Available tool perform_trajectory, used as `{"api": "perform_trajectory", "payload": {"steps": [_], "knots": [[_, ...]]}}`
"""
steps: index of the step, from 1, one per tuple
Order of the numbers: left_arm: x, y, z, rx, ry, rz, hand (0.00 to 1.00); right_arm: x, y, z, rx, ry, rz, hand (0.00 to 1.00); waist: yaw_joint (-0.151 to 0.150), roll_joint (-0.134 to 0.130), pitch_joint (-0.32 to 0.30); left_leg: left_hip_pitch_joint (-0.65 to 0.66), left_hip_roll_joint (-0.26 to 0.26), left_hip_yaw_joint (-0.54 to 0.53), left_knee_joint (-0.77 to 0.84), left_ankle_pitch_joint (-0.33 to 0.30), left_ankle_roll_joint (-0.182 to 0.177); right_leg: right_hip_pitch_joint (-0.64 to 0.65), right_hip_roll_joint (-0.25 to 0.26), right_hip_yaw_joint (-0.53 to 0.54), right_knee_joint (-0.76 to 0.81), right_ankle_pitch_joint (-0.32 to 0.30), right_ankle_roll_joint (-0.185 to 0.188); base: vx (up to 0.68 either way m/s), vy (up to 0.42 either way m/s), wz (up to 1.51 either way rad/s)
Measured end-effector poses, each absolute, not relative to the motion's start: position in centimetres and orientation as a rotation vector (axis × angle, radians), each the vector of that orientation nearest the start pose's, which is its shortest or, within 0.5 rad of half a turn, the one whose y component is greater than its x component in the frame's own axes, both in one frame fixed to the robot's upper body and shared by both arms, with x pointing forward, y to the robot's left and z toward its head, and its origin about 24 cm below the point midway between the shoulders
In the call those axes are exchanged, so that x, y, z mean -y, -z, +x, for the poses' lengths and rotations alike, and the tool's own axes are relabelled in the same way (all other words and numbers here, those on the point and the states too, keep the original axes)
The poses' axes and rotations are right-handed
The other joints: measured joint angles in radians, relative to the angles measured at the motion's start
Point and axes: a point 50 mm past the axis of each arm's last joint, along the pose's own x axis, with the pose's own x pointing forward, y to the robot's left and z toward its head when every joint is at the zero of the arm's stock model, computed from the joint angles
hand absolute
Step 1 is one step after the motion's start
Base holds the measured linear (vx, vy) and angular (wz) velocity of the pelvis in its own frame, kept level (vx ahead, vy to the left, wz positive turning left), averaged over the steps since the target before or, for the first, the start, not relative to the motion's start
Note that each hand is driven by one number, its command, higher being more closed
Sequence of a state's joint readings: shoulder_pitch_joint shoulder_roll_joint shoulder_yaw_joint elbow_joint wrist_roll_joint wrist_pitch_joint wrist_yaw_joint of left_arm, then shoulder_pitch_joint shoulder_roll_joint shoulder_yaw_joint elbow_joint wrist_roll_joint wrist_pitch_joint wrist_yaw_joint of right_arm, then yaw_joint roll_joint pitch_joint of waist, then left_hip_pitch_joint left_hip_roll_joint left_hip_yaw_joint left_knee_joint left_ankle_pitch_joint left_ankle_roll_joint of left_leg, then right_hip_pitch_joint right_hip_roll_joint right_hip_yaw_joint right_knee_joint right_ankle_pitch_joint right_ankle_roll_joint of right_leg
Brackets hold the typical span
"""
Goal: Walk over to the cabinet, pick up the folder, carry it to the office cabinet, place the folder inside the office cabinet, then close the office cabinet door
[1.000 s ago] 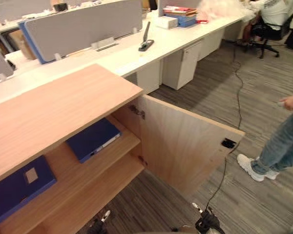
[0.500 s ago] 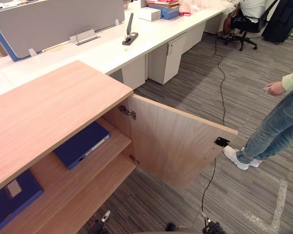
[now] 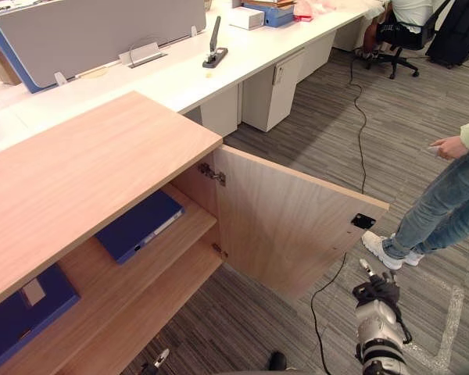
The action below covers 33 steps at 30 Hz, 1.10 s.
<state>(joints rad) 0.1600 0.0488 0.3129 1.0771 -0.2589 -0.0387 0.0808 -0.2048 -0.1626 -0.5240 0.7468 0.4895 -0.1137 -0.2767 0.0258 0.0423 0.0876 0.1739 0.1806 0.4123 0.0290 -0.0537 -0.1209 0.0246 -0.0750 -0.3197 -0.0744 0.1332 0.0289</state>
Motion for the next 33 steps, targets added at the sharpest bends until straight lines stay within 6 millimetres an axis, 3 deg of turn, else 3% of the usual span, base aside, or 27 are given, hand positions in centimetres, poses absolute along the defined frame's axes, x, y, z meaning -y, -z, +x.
{"api": "perform_trajectory", "payload": {"steps": [6,14,20,28,33], "knots": [[-21.4,16.8,3.7,-1.166,-0.613,-0.294,0.00,30.6,2.3,25.4,-0.251,0.821,0.409,0.00,0.012,-0.003,0.002,0.000,0.001,-0.017,0.007,-0.002,0.002,0.011,0.000,-0.006,-0.009,0.006,0.003,-0.08,-0.016,0.03],[-21.4,16.8,3.9,-1.156,-0.603,-0.302,0.00,27.9,0.0,29.8,-0.267,0.510,0.148,0.00,0.020,-0.004,0.003,-0.001,0.001,-0.027,0.013,-0.005,0.001,0.012,0.001,-0.009,-0.008,0.016,0.001,-0.01,-0.005,0.01],[-21.8,16.7,3.9,-1.148,-0.591,-0.304,0.00,28.1,-0.9,30.3,-0.287,0.326,-0.039,0.00,-0.004,-0.011,0.007,-0.013,0.011,-0.027,0.042,-0.024,0.000,0.012,0.006,-0.005,-0.008,0.016,0.001,-0.01,-0.003,-0.03],[-22.0,16.7,3.8,-1.145,-0.583,-0.307,0.00,26.7,-1.8,30.8,-0.293,0.095,-0.245,0.00,-0.033,-0.011,0.009,-0.020,0.036,-0.022,0.075,-0.037,-0.008,0.009,0.028,0.010,-0.009,0.018,-0.006,-0.03,-0.025,-0.07],[-22.1,16.6,4.1,-1.139,-0.557,-0.302,0.00,24.5,-2.1,28.3,-0.329,-0.374,-0.643,0.00,-0.057,-0.012,0.010,-0.032,0.066,-0.014,0.086,-0.040,-0.015,-0.006,0.057,0.023,-0.009,0.008,-0.016,-0.03,-0.052,-0.11]]}}
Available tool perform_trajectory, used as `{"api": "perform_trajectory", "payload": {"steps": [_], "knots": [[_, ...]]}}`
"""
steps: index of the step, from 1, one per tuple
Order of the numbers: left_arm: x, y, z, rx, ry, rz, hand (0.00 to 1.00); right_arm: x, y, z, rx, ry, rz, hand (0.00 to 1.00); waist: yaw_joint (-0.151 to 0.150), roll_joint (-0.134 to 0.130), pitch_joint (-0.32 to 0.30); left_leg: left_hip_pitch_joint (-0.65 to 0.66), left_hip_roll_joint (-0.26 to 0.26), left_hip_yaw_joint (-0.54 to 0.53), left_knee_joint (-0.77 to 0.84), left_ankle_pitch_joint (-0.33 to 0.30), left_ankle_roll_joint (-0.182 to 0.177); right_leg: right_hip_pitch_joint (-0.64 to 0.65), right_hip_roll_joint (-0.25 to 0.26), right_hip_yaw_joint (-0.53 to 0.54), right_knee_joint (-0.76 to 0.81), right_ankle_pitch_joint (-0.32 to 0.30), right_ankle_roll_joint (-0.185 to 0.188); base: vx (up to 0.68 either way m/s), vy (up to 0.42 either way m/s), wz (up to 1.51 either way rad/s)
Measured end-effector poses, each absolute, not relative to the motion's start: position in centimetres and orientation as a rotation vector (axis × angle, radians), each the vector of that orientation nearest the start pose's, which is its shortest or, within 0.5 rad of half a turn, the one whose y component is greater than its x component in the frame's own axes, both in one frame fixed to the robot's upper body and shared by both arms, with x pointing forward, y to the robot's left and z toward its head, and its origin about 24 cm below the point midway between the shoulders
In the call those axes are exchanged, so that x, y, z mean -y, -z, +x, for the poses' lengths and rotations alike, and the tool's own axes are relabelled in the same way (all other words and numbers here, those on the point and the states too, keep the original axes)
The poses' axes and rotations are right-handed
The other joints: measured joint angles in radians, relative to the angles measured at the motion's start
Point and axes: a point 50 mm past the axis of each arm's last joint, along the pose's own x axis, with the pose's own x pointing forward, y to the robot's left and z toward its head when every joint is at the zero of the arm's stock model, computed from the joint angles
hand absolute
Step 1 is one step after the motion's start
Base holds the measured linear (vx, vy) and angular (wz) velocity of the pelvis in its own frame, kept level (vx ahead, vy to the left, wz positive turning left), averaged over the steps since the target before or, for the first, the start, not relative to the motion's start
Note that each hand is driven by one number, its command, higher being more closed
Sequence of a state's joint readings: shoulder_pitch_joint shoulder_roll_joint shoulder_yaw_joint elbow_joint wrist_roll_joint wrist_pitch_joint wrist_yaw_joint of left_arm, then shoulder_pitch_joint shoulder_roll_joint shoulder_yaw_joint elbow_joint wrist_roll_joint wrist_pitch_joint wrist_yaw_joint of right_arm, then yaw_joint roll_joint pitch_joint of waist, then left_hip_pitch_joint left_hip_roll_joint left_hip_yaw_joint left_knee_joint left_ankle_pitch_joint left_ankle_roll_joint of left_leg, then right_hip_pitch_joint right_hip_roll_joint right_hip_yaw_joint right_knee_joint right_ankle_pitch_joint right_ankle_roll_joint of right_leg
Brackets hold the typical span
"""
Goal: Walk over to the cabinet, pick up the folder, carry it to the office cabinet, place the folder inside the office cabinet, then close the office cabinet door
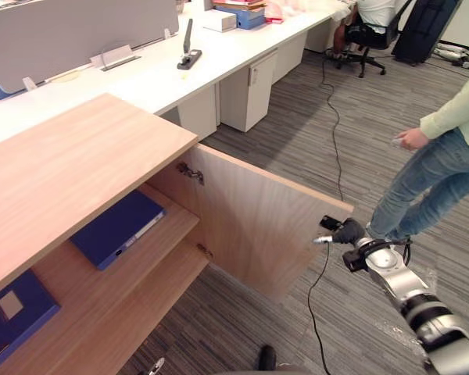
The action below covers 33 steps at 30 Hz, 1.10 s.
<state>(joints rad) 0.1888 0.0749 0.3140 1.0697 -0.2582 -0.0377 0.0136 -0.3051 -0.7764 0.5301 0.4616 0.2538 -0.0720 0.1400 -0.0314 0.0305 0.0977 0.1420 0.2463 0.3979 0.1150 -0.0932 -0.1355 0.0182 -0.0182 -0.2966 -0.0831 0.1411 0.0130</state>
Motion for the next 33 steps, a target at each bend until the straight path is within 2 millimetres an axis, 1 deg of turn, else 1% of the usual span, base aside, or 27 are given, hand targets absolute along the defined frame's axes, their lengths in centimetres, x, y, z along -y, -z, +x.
{"api": "perform_trajectory", "payload": {"steps": [1,2,3,5,6,7,8,9,10,11,14,16,19,22,25,27,29,30,31,32,33], "knots": [[-22.2,16.6,4.1,-1.139,-0.551,-0.297,0.00,23.7,-1.7,27.4,-0.346,-0.471,-0.686,0.00,-0.002,-0.001,0.000,0.000,0.006,-0.001,0.000,0.000,-0.001,0.000,0.004,0.000,0.000,-0.002,-0.003,0.00,-0.060,-0.02],[-22.3,16.6,4.2,-1.138,-0.542,-0.288,0.00,22.4,-0.8,26.2,-0.364,-0.602,-0.720,0.00,-0.002,-0.003,0.000,0.000,0.014,-0.003,0.002,0.001,-0.002,0.000,0.011,0.000,0.000,-0.005,-0.008,0.01,-0.070,-0.02],[-22.3,16.6,4.3,-1.138,-0.535,-0.280,0.00,21.0,0.0,24.8,-0.365,-0.715,-0.710,0.00,-0.001,-0.004,0.000,0.000,0.020,-0.004,0.003,0.003,-0.004,-0.001,0.017,0.000,0.000,-0.008,-0.012,0.01,-0.057,-0.01],[-22.3,16.6,4.3,-1.140,-0.529,-0.275,0.00,19.4,0.7,23.4,-0.366,-0.814,-0.675,0.00,-0.002,-0.004,0.000,-0.001,0.024,-0.006,0.003,0.003,-0.004,-0.001,0.021,0.001,0.000,-0.011,-0.016,0.02,-0.042,-0.01],[-22.3,16.5,4.6,-1.135,-0.520,-0.270,0.00,18.8,1.6,21.9,-0.404,-0.897,-0.652,0.00,0.000,-0.004,-0.001,-0.002,0.024,-0.007,0.003,0.003,-0.004,-0.002,0.022,0.001,0.000,-0.012,-0.017,0.03,-0.025,0.00],[-22.3,16.5,4.9,-1.129,-0.511,-0.264,0.00,17.8,2.9,19.9,-0.451,-0.981,-0.600,0.00,0.010,-0.005,0.000,-0.003,0.022,-0.007,0.003,0.003,-0.005,-0.002,0.020,0.001,0.000,-0.012,-0.017,0.03,-0.007,0.01],[-22.3,16.5,4.9,-1.129,-0.511,-0.265,0.00,17.5,3.0,19.6,-0.449,-0.994,-0.587,0.00,0.011,-0.005,0.000,-0.003,0.021,-0.007,0.003,0.003,-0.005,-0.003,0.020,0.001,0.000,-0.012,-0.017,0.04,-0.003,0.01],[-22.3,16.5,4.9,-1.128,-0.508,-0.269,0.00,16.1,3.2,18.9,-0.439,-1.045,-0.536,0.00,0.015,-0.006,0.000,-0.003,0.017,-0.006,0.003,0.003,-0.005,-0.003,0.019,0.002,0.000,-0.012,-0.017,0.03,0.005,0.01],[-22.4,16.5,5.0,-1.126,-0.510,-0.271,0.00,15.3,3.4,18.5,-0.437,-1.078,-0.507,0.00,0.020,-0.012,0.004,-0.003,0.013,-0.006,0.003,0.002,-0.005,-0.002,0.015,0.003,0.000,-0.011,-0.016,0.05,0.035,0.03],[-22.5,16.5,5.0,-1.122,-0.512,-0.272,0.00,14.9,3.8,17.9,-0.458,-1.132,-0.498,0.00,0.024,-0.012,0.004,-0.003,0.007,-0.006,0.003,-0.001,-0.003,-0.002,0.009,0.004,0.001,-0.009,-0.014,0.05,0.048,0.04],[-23.1,16.3,5.0,-1.118,-0.513,-0.257,0.00,15.7,5.0,15.8,-0.580,-1.199,-0.486,0.00,0.029,-0.020,0.001,-0.003,-0.001,-0.005,0.003,-0.006,-0.001,-0.001,0.001,0.006,0.002,-0.005,-0.014,0.05,0.051,0.01],[-23.5,16.3,5.1,-1.116,-0.509,-0.252,0.00,16.5,6.1,13.8,-0.684,-1.243,-0.475,0.00,0.030,-0.036,-0.002,-0.003,-0.004,-0.004,0.003,-0.007,-0.001,-0.002,-0.002,0.008,0.002,-0.004,-0.014,0.05,0.031,-0.02],[-23.4,16.3,5.5,-1.113,-0.502,-0.254,0.00,17.2,7.0,12.9,-0.751,-1.258,-0.513,0.00,0.028,-0.038,-0.003,-0.002,-0.009,-0.006,0.003,-0.007,-0.001,-0.002,-0.006,0.011,0.002,-0.003,-0.012,0.01,0.007,-0.01],[-23.3,16.3,5.7,-1.111,-0.494,-0.252,0.00,17.8,8.2,12.7,-0.809,-1.231,-0.539,0.00,0.033,-0.036,-0.003,-0.002,-0.010,-0.012,0.004,-0.007,-0.001,0.000,-0.009,0.006,0.005,-0.003,-0.012,-0.03,0.006,0.06],[-22.9,16.3,5.7,-1.119,-0.471,-0.243,0.00,18.0,9.0,12.8,-0.843,-1.177,-0.487,0.00,0.043,-0.035,-0.003,-0.012,-0.017,-0.034,0.002,-0.003,0.004,0.004,-0.018,-0.017,0.006,-0.004,-0.011,-0.05,-0.001,0.24],[-22.6,16.4,5.6,-1.126,-0.453,-0.235,0.00,18.3,10.0,12.9,-0.883,-1.113,-0.434,0.00,0.049,-0.031,-0.003,-0.025,-0.033,-0.076,-0.011,0.010,0.016,0.007,-0.037,-0.053,0.008,-0.007,-0.005,-0.06,0.011,0.51],[-22.4,16.5,5.6,-1.130,-0.440,-0.229,0.00,18.5,11.2,13.6,-0.921,-0.984,-0.411,0.00,0.051,-0.027,-0.007,-0.036,-0.051,-0.115,-0.029,0.023,0.025,0.007,-0.057,-0.086,0.020,-0.012,0.002,-0.05,0.036,0.55],[-22.2,16.5,5.8,-1.131,-0.426,-0.224,0.00,19.0,12.0,13.8,-0.957,-0.875,-0.385,0.00,0.054,-0.021,-0.007,-0.038,-0.062,-0.136,-0.041,0.031,0.031,0.010,-0.070,-0.106,0.030,-0.017,0.010,-0.03,0.052,0.58],[-21.9,16.5,5.8,-1.135,-0.412,-0.221,0.00,19.8,12.7,14.0,-0.991,-0.732,-0.335,0.00,0.056,-0.009,-0.007,-0.038,-0.076,-0.161,-0.052,0.040,0.037,0.014,-0.087,-0.127,0.041,-0.022,0.016,-0.03,0.078,0.74],[-21.3,16.6,5.8,-1.140,-0.398,-0.226,0.00,20.8,13.2,13.9,-1.012,-0.574,-0.267,0.00,0.056,0.005,-0.005,-0.038,-0.091,-0.189,-0.063,0.047,0.046,0.018,-0.108,-0.154,0.066,-0.035,0.032,-0.01,0.124,0.95],[-21.0,16.7,5.7,-1.147,-0.380,-0.219,0.00,22.1,13.6,13.7,-1.026,-0.370,-0.184,0.00,0.056,0.017,-0.005,-0.039,-0.113,-0.231,-0.072,0.052,0.054,0.017,-0.144,-0.189,0.118,-0.060,0.050,0.02,0.171,1.01]]}}
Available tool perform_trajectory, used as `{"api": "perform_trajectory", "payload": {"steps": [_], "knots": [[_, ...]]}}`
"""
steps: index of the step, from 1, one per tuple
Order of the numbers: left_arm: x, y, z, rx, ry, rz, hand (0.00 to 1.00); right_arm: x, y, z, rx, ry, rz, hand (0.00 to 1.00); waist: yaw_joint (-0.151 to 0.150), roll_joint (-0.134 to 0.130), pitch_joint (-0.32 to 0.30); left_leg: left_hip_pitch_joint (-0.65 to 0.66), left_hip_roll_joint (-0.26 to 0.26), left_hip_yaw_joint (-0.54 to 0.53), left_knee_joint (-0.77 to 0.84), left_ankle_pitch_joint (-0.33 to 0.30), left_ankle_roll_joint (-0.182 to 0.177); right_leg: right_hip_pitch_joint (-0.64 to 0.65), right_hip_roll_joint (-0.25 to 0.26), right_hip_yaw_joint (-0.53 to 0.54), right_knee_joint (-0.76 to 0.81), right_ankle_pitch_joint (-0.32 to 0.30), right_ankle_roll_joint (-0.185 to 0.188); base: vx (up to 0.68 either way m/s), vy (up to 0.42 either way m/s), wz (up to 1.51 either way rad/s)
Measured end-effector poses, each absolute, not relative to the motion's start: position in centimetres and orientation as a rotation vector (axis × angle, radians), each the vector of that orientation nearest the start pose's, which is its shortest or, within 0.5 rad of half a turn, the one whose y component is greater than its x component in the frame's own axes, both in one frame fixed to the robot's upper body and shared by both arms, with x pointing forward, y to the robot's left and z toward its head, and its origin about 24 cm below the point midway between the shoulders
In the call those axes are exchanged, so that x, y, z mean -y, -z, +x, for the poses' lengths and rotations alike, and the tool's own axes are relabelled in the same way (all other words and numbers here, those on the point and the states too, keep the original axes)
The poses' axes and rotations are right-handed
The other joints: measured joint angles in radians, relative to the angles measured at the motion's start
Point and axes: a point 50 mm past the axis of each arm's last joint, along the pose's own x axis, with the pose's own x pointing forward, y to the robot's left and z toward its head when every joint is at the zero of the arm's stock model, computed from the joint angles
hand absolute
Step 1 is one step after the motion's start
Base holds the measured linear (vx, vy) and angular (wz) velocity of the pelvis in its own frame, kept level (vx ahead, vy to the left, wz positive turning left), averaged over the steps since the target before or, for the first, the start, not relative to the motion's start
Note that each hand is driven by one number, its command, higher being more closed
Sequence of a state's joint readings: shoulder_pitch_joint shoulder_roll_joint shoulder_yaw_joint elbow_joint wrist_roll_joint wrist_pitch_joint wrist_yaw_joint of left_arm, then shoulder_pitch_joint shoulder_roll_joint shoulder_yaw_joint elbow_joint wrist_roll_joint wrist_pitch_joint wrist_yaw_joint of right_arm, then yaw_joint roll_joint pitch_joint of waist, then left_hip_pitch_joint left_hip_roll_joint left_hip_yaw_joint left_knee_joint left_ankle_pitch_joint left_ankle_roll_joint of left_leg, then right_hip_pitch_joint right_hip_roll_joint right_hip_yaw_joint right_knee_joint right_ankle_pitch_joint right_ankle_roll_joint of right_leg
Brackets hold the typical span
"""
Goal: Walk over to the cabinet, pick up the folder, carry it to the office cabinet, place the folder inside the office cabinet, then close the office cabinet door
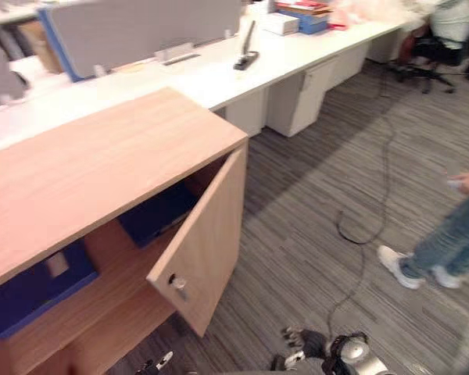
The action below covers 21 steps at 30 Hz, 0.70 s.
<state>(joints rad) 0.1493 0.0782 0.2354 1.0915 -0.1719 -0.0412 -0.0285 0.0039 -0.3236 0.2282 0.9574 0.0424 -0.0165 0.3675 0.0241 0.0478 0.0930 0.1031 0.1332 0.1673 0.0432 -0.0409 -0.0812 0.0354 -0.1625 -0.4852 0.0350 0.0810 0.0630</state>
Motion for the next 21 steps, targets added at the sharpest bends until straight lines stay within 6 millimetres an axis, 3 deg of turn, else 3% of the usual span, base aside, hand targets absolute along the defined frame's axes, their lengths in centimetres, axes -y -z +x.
{"api": "perform_trajectory", "payload": {"steps": [2,4,5,6,8,10,14,17,21], "knots": [[-20.5,16.8,5.6,-1.159,-0.338,-0.187,0.00,23.2,14.1,13.1,-1.020,-0.092,-0.042,0.00,-0.008,0.015,-0.011,-0.017,-0.042,-0.094,-0.001,0.011,0.017,-0.003,-0.072,-0.052,0.114,-0.058,0.030,0.04,0.153,1.43],[-20.7,16.6,6.5,-1.142,-0.291,-0.129,0.00,23.4,15.2,10.8,-1.046,0.193,0.164,0.00,-0.017,0.008,-0.012,-0.062,-0.090,-0.264,0.001,0.034,0.042,-0.015,-0.107,0.151,0.230,-0.119,-0.014,0.04,0.099,2.22],[-20.9,16.5,6.8,-1.137,-0.285,-0.111,0.00,23.2,15.5,10.0,-1.063,0.249,0.210,0.00,-0.017,-0.001,-0.010,-0.072,-0.102,-0.307,0.000,0.037,0.041,-0.020,-0.109,0.223,0.244,-0.136,-0.016,0.06,0.061,2.29],[-21.4,16.4,7.1,-1.128,-0.294,-0.091,0.00,22.3,16.2,8.7,-1.099,0.342,0.303,0.00,-0.015,-0.019,-0.017,-0.099,-0.126,-0.385,-0.002,0.057,0.048,-0.019,-0.109,0.365,0.257,-0.189,-0.013,0.04,-0.023,1.72],[-22.3,16.3,7.0,-1.130,-0.319,-0.065,0.00,20.7,16.9,7.5,-1.144,0.410,0.396,0.00,-0.012,-0.063,-0.021,-0.161,-0.167,-0.485,0.001,0.091,0.021,-0.009,-0.108,0.496,0.236,-0.255,0.010,0.04,-0.117,1.70],[-22.8,16.2,6.8,-1.137,-0.343,-0.055,0.00,20.0,17.0,7.7,-1.156,0.434,0.413,0.00,0.001,-0.076,-0.013,-0.195,-0.165,-0.558,-0.010,0.115,-0.007,0.014,-0.092,0.480,0.209,-0.282,0.049,0.05,-0.195,1.26],[-22.9,16.4,6.0,-1.150,-0.398,-0.096,0.00,19.4,17.1,7.7,-1.175,0.427,0.411,0.00,0.020,-0.076,-0.015,-0.190,-0.087,-0.635,-0.078,0.158,-0.065,0.077,-0.018,0.379,0.136,-0.306,0.072,0.04,-0.304,0.60],[-22.6,16.5,5.6,-1.157,-0.419,-0.126,0.00,19.5,17.2,7.2,-1.179,0.440,0.408,0.00,0.016,-0.068,-0.019,-0.188,-0.042,-0.653,-0.113,0.190,-0.084,0.093,0.028,0.338,0.131,-0.312,0.061,-0.06,-0.194,0.44],[-22.5,16.5,5.5,-1.146,-0.455,-0.175,0.00,19.6,17.2,7.0,-1.188,0.428,0.361,0.00,0.023,-0.066,-0.007,-0.190,-0.024,-0.706,-0.109,0.208,-0.100,0.129,0.065,0.279,0.128,-0.317,0.051,-0.08,-0.093,0.40]]}}
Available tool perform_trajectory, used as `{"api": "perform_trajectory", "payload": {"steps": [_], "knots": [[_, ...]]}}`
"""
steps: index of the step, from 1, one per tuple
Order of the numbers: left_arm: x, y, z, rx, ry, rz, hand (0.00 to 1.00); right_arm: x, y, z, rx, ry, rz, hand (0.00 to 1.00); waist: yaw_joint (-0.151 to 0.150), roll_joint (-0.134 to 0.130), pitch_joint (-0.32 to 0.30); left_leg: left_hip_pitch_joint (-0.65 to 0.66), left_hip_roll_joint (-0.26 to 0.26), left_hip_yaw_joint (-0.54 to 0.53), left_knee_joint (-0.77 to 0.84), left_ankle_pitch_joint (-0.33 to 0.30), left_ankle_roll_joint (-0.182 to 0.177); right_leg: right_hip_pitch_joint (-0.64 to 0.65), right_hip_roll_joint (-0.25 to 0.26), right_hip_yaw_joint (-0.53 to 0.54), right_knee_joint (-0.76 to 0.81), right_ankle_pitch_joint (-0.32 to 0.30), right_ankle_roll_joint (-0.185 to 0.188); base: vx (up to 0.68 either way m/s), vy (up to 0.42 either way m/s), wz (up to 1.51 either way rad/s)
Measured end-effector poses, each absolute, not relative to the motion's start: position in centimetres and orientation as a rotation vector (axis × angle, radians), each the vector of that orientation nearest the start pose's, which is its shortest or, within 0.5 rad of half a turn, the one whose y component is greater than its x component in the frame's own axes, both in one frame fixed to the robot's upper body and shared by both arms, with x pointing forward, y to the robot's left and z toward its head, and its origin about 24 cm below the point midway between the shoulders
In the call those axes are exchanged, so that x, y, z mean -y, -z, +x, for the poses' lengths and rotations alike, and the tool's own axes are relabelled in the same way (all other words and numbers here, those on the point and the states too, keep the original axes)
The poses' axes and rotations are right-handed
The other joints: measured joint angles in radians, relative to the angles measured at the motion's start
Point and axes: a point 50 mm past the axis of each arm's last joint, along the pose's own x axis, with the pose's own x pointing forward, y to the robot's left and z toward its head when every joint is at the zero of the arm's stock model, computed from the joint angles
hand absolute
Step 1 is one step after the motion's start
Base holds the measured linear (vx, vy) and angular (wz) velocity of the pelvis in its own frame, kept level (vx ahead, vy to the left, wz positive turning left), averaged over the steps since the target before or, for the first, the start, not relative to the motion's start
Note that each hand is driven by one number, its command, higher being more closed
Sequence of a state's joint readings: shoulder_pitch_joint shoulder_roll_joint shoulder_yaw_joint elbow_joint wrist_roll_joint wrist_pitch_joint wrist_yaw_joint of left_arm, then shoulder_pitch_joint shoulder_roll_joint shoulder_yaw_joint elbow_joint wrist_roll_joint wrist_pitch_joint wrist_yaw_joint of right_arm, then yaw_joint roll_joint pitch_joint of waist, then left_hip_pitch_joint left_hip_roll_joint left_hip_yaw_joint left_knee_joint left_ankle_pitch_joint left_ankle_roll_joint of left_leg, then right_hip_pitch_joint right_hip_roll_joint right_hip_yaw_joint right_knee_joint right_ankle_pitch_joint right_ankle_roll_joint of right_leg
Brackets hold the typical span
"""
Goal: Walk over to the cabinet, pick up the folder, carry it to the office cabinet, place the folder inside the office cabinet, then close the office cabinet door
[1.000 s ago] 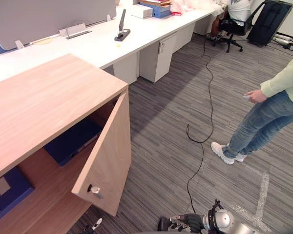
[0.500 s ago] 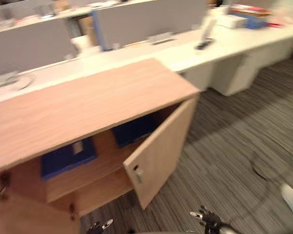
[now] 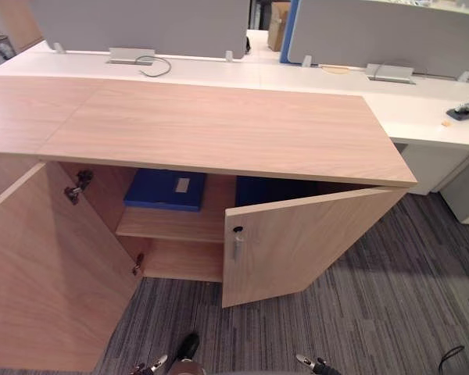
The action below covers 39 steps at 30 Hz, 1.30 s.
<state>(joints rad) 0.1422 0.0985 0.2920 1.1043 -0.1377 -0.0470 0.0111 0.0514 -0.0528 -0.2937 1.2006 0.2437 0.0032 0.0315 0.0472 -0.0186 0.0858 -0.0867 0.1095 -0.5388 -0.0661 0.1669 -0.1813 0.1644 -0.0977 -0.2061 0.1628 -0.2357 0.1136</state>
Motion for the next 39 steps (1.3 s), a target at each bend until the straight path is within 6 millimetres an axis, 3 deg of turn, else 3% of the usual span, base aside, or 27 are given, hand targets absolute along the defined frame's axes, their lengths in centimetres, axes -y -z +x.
{"api": "perform_trajectory", "payload": {"steps": [2,4,5,6,7,8,9,10,11,12,13,14,15,16,17,19,21,24,27,34,36,39], "knots": [[-22.5,16.4,5.7,-1.129,-0.463,-0.190,0.00,19.5,17.1,7.3,-1.176,0.408,0.332,0.00,0.005,0.003,0.019,-0.002,0.001,-0.013,0.010,0.007,0.001,0.017,0.011,-0.021,0.000,-0.006,-0.011,-0.07,-0.046,0.43],[-22.5,16.2,6.4,-1.097,-0.456,-0.190,0.00,19.3,17.0,7.9,-1.156,0.402,0.335,0.00,0.009,0.002,0.046,-0.036,-0.007,0.065,0.048,0.028,0.022,0.023,0.021,-0.048,0.001,-0.015,-0.020,-0.09,-0.019,0.62],[-22.7,16.0,6.9,-1.077,-0.457,-0.189,0.00,19.4,16.8,8.6,-1.130,0.405,0.337,0.00,0.006,0.000,0.064,-0.081,-0.012,0.226,0.074,0.069,0.102,0.008,0.031,-0.060,0.001,-0.012,-0.055,-0.09,0.010,0.84],[-22.8,15.8,7.4,-1.054,-0.459,-0.190,0.00,19.1,16.7,9.0,-1.124,0.391,0.330,0.00,0.000,-0.012,0.082,-0.116,0.006,0.366,0.105,0.034,0.203,-0.006,0.029,-0.074,-0.002,0.008,-0.082,-0.12,0.056,1.13],[-23.1,15.6,8.3,-1.036,-0.477,-0.206,0.00,18.7,16.5,10.1,-1.106,0.363,0.316,0.00,0.002,-0.018,0.136,-0.238,0.066,0.613,0.398,-0.094,0.245,-0.005,0.008,-0.130,0.015,0.025,-0.062,-0.09,0.064,0.77],[-23.1,15.7,8.3,-1.038,-0.479,-0.209,0.00,18.8,16.5,10.2,-1.103,0.366,0.316,0.00,0.004,-0.019,0.144,-0.256,0.076,0.643,0.470,-0.109,0.240,-0.003,0.001,-0.137,0.021,0.025,-0.062,-0.08,0.073,0.58],[-23.0,15.8,7.4,-1.061,-0.482,-0.208,0.00,19.0,16.6,9.9,-1.119,0.375,0.313,0.00,0.016,-0.020,0.142,-0.279,0.087,0.713,0.677,-0.172,0.222,-0.002,-0.010,-0.145,0.027,0.025,-0.060,0.03,0.093,0.28],[-22.5,16.1,6.2,-1.095,-0.470,-0.201,0.00,19.4,16.5,9.9,-1.121,0.366,0.283,0.00,0.019,0.011,0.125,-0.258,0.087,0.742,0.729,-0.251,0.198,-0.005,0.003,-0.150,0.035,0.019,-0.051,0.05,0.091,0.46],[-22.3,16.2,6.1,-1.102,-0.459,-0.196,0.00,19.7,16.4,10.2,-1.107,0.365,0.271,0.00,0.007,0.027,0.123,-0.255,0.077,0.742,0.681,-0.265,0.191,-0.013,0.011,-0.157,0.041,0.006,-0.046,0.05,0.092,1.00],[-22.5,16.0,7.0,-1.084,-0.432,-0.171,0.00,19.6,16.4,10.5,-1.111,0.358,0.273,0.00,-0.001,0.013,0.124,-0.244,0.020,0.709,0.542,-0.232,0.197,-0.037,0.010,-0.162,0.031,0.000,-0.055,-0.04,0.020,1.56],[-23.4,15.6,7.9,-1.061,-0.424,-0.142,0.00,19.0,16.6,10.1,-1.137,0.347,0.283,0.00,-0.012,-0.031,0.115,-0.232,-0.037,0.718,0.454,-0.202,0.197,-0.057,0.002,-0.132,-0.028,0.039,-0.102,-0.04,0.010,1.53],[-23.5,15.6,8.2,-1.055,-0.430,-0.149,0.00,18.8,16.7,10.1,-1.142,0.345,0.288,0.00,-0.005,-0.035,0.122,-0.234,-0.019,0.771,0.565,-0.262,0.197,-0.047,-0.014,-0.157,-0.035,0.061,-0.067,0.00,0.028,0.95],[-23.2,16.0,6.5,-1.108,-0.452,-0.165,0.00,18.8,16.8,9.8,-1.150,0.349,0.292,0.00,0.003,-0.017,0.113,-0.183,0.037,0.824,0.724,-0.369,0.177,-0.017,-0.014,-0.172,-0.029,0.066,-0.059,0.09,0.091,0.55],[-22.5,16.5,5.1,-1.152,-0.458,-0.184,0.00,19.3,16.6,10.0,-1.135,0.355,0.279,0.00,-0.007,0.015,0.101,-0.117,0.044,0.829,0.641,-0.440,0.157,-0.004,-0.004,-0.197,-0.027,0.067,-0.056,0.08,0.123,0.49],[-22.3,16.5,5.2,-1.152,-0.454,-0.189,0.00,19.5,16.5,10.1,-1.128,0.357,0.274,0.00,-0.011,0.014,0.101,-0.101,0.027,0.832,0.597,-0.437,0.196,-0.005,-0.002,-0.209,-0.025,0.065,-0.054,0.02,0.095,0.73],[-23.0,16.3,5.5,-1.144,-0.444,-0.160,0.00,18.8,16.7,9.9,-1.142,0.346,0.286,0.00,-0.004,-0.015,0.098,-0.062,-0.050,0.815,0.469,-0.358,0.208,-0.015,-0.045,-0.232,-0.029,0.070,-0.061,-0.05,0.028,0.64],[-22.7,16.4,5.4,-1.154,-0.415,-0.136,0.00,19.0,16.7,9.5,-1.145,0.349,0.281,0.00,-0.013,-0.010,0.077,-0.018,-0.117,0.784,0.332,-0.277,0.226,-0.017,-0.072,-0.236,-0.033,0.076,-0.064,-0.08,-0.010,0.61],[-22.4,16.4,5.4,-1.159,-0.391,-0.121,0.00,19.2,16.7,9.7,-1.146,0.322,0.238,0.00,-0.019,0.001,0.071,0.036,-0.156,0.764,0.181,-0.178,0.234,-0.023,-0.083,-0.239,-0.035,0.092,-0.040,-0.06,-0.023,0.26],[-22.3,16.5,5.1,-1.167,-0.392,-0.125,0.00,19.2,16.6,9.8,-1.141,0.315,0.226,0.00,-0.032,0.005,0.068,0.119,-0.163,0.749,-0.029,-0.058,0.216,-0.024,-0.071,-0.256,-0.049,0.104,-0.023,-0.07,-0.076,0.09],[-22.6,16.3,5.2,-1.137,-0.437,-0.176,0.00,19.9,16.6,9.3,-1.145,0.324,0.206,0.00,-0.038,0.011,0.060,0.131,-0.156,0.750,-0.029,-0.048,0.210,-0.002,-0.061,-0.259,-0.075,0.102,-0.034,-0.07,-0.021,0.01],[-22.8,15.9,6.3,-1.075,-0.477,-0.223,0.00,19.9,16.5,9.4,-1.142,0.318,0.197,0.00,-0.038,0.011,0.060,0.126,-0.159,0.754,-0.029,-0.054,0.217,-0.001,-0.060,-0.259,-0.086,0.103,-0.034,-0.02,0.007,0.01],[-25.0,14.4,8.8,-0.922,-0.577,-0.271,0.00,19.9,16.5,9.4,-1.146,0.309,0.185,0.00,-0.039,0.013,0.057,0.126,-0.164,0.766,-0.029,-0.064,0.227,0.001,-0.062,-0.254,-0.096,0.109,-0.042,0.02,0.012,-0.05]]}}
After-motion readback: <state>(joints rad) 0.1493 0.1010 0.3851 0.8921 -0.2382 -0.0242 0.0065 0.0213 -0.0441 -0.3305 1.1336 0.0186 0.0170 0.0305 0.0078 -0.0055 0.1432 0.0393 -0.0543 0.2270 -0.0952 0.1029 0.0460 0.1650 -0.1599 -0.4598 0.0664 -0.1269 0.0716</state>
